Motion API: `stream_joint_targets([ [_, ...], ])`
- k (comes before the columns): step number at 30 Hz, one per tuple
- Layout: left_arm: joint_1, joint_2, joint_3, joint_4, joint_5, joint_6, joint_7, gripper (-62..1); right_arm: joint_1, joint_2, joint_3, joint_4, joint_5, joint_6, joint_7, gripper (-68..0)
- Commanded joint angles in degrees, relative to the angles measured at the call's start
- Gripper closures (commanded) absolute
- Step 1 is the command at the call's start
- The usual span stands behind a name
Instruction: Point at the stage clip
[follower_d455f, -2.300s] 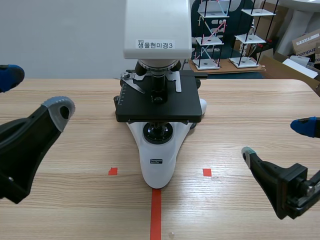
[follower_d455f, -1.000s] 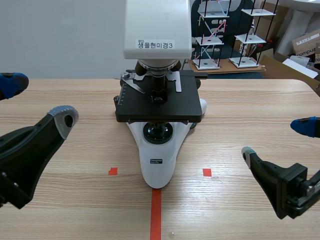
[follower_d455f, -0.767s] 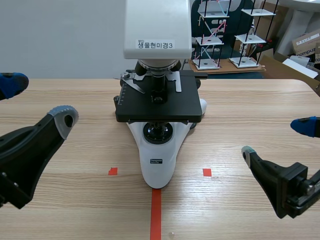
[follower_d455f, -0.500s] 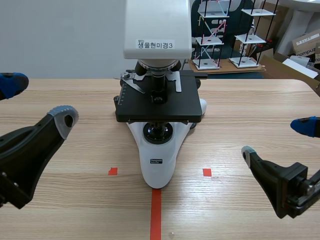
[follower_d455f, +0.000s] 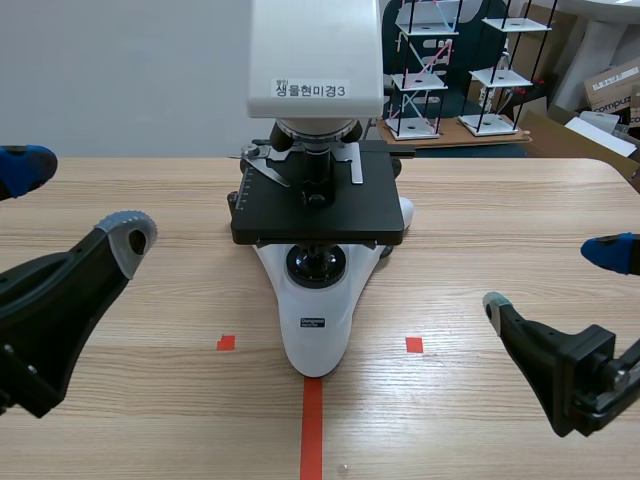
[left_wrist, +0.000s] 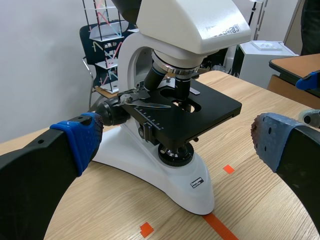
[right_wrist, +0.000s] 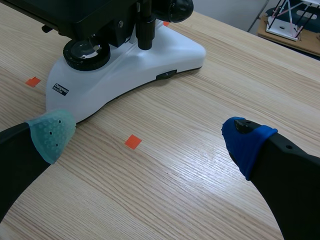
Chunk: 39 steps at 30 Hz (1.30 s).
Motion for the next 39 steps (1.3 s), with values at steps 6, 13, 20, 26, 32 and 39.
stream_joint_targets([
  [6, 0.3, 0.6, -0.2, 0.3, -0.4, 0.1, -1.0, -62.3, -0.1, 0.6, 0.2, 1.0, 0.7, 0.0, 1.3, -65.3],
  [13, 0.2, 0.6, -0.3, 0.3, -0.4, 0.6, -2.7, -53.8, -0.1, 0.6, 0.2, 1.0, 0.7, 0.0, 1.3, -65.3],
  [20, -2.0, -0.9, -0.3, 0.3, -0.4, 4.2, -2.6, -17.2, -0.1, 0.6, 0.2, 1.0, 0.9, 0.0, 2.1, -65.3],
  [26, -6.6, -5.1, -0.3, -0.9, -0.3, 6.9, 3.3, -3.0, -0.1, 0.6, 0.2, 1.0, 1.1, 0.0, 2.2, -65.3],
  [32, -12.8, -7.3, -0.2, -5.5, 0.1, 6.7, 8.9, -2.9, -0.1, 0.6, 0.2, 1.0, 1.0, 0.0, 2.1, -65.3],
  [39, -20.0, -10.4, 0.0, -11.3, 0.1, 2.9, 10.1, -2.9, -0.1, 0.6, 0.2, 1.0, 1.0, 0.0, 2.1, -65.3],
])
